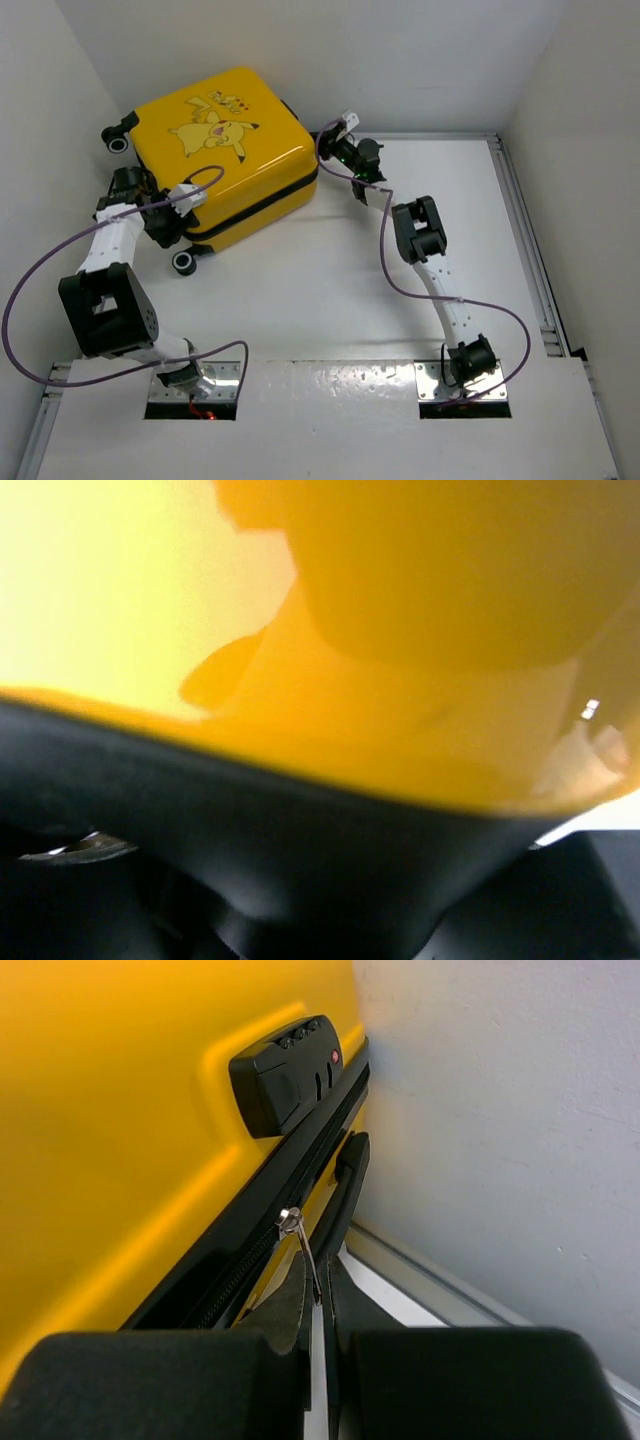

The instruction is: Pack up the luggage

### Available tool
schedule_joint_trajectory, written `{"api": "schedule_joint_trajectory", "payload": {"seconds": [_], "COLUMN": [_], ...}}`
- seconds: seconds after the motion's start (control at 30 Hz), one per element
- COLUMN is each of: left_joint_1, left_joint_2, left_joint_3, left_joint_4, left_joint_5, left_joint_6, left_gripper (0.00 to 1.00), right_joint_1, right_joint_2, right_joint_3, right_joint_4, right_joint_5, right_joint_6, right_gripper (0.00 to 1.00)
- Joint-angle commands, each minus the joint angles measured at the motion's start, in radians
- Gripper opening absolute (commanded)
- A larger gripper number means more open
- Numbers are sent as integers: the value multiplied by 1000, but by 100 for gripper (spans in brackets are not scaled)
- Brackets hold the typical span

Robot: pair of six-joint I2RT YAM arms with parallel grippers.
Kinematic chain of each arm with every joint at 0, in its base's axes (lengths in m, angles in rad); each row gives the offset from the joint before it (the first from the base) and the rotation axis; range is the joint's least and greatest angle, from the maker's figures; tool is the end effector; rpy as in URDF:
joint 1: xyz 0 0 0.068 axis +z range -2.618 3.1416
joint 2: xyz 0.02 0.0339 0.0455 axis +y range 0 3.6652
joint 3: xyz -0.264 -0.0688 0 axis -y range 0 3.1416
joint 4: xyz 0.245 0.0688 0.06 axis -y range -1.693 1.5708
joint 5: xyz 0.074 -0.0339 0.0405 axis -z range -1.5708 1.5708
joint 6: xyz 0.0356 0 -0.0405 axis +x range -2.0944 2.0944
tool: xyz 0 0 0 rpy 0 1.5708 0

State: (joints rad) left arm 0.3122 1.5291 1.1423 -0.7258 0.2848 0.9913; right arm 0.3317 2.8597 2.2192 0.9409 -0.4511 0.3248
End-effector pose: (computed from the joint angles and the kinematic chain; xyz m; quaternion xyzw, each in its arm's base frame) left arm 0.2946 0.0846 0.2434 0.3515 0.8982 0.0265 0.2626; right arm 0.5690 0.2124 0.1200 -0.1820 0.5777 0.3785 0.6999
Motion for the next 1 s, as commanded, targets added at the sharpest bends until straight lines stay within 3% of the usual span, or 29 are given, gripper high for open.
{"api": "schedule_joint_trajectory", "payload": {"seconds": [0.0, 0.13, 0.4, 0.7, 0.97], "left_joint_1": [-88, -119, -110, 11, 145], "left_joint_2": [77, 39, -75, -279, -374], "left_joint_3": [-33, -65, -168, -335, -369], "left_joint_4": [353, 367, 385, 376, 309], "left_joint_5": [-206, -234, -234, -176, -102], "left_joint_6": [-123, -161, -172, -66, 32], "left_gripper": [0, 0, 0, 0, 0], "right_joint_1": [-46, -27, 15, 96, 193], "right_joint_2": [15, -14, -158, -273, -324], "right_joint_3": [30, -49, -326, -596, -656], "right_joint_4": [4, 85, 321, 661, 685], "right_joint_5": [224, 206, 26, -185, -175], "right_joint_6": [19, 78, 223, 388, 402], "right_gripper": [0, 0, 0, 0, 0]}}
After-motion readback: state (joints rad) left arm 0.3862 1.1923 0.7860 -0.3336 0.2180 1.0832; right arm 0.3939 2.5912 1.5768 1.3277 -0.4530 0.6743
